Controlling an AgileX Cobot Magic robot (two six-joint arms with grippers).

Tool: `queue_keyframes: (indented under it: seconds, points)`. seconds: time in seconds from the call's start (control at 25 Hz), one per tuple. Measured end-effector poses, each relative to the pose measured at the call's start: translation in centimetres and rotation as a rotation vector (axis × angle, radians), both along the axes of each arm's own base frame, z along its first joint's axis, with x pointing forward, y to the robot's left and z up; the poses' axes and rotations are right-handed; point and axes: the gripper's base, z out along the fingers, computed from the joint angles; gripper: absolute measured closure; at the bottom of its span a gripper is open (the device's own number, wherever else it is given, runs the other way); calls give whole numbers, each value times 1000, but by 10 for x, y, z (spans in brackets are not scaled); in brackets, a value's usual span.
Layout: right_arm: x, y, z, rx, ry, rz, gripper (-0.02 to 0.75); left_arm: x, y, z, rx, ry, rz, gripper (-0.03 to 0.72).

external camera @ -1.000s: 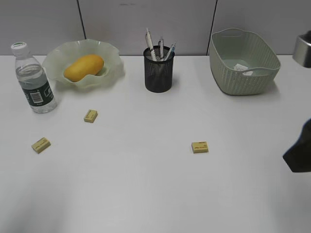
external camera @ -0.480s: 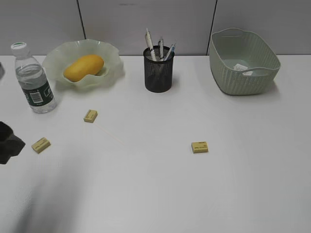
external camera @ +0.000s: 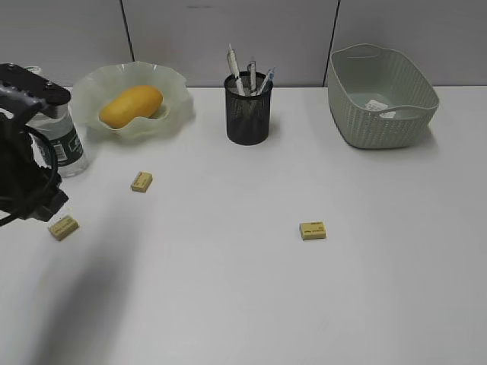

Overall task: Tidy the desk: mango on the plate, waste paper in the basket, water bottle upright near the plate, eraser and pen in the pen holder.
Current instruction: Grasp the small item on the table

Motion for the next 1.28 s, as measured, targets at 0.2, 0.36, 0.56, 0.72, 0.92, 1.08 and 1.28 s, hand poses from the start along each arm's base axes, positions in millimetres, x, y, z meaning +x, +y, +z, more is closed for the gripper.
queue_keyframes:
  seconds: [0.2,0.36,0.56,0.72,0.92,1.08,1.28]
  points:
    - [0,0,0,-5,-3,-1,174,24,14,-24,3,109,3,235]
    - [0,0,0,5,3,1,174,36,14,-40,10,126,-58,235]
    - [0,0,0,-5,-2,-1,174,50,10,-54,18,142,-87,237]
    - [0,0,0,-5,-2,-1,174,64,6,-63,22,155,-93,256]
    - [0,0,0,-5,-2,-1,174,75,3,-74,42,203,-104,270]
    - [0,0,0,-5,-2,-1,174,76,3,-86,55,242,-115,273]
    - [0,0,0,-5,-2,-2,174,77,2,-93,56,247,-124,330]
